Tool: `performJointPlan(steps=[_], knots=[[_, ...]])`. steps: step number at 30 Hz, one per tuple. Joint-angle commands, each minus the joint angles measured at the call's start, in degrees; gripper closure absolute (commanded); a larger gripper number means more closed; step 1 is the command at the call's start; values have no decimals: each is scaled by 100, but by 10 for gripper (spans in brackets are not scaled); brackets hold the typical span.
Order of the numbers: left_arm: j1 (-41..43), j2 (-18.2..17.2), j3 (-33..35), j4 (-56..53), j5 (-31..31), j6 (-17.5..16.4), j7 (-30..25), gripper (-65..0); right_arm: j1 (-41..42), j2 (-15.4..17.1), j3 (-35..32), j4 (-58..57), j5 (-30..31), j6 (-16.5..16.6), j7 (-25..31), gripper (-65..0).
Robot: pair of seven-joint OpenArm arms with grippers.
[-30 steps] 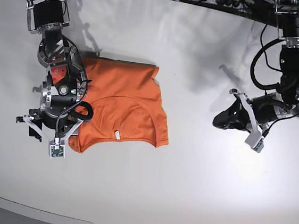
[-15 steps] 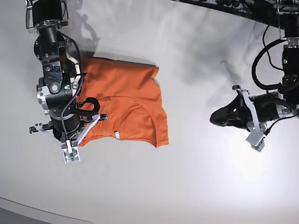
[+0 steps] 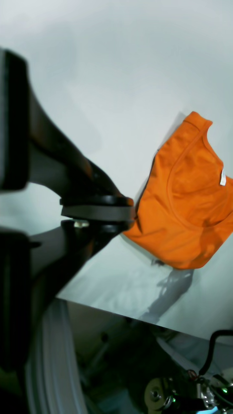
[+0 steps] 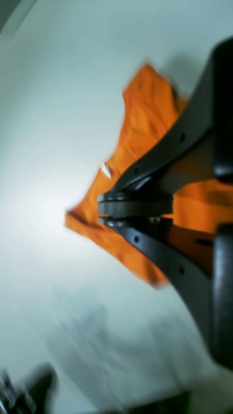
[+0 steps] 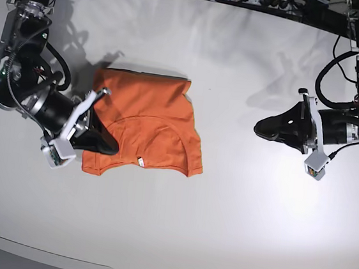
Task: Fold the T-shirt properly
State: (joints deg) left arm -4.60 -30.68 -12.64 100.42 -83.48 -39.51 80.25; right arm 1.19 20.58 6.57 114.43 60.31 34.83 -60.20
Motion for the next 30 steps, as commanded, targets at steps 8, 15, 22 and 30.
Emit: performJointPlan(steps=[8,15,22,30], knots=[[286,-203,-57,927,-152,-49,-25,0,-1351,35,2107,671,2469,517,-1628,0],[1410,-205,-439,2291,-152,-49,-25,0,-2771,4,3587,2026,2469,517,-1722,0],[2911,-201,-1786,3458,-152,15,-25,0,-4284,-289,4470,2057,2469,517,-1753,0],[5237,-136,-2527,3458,-152,76,-25,0,-5821,-804,4555,2057,2469,517,-1980,0]])
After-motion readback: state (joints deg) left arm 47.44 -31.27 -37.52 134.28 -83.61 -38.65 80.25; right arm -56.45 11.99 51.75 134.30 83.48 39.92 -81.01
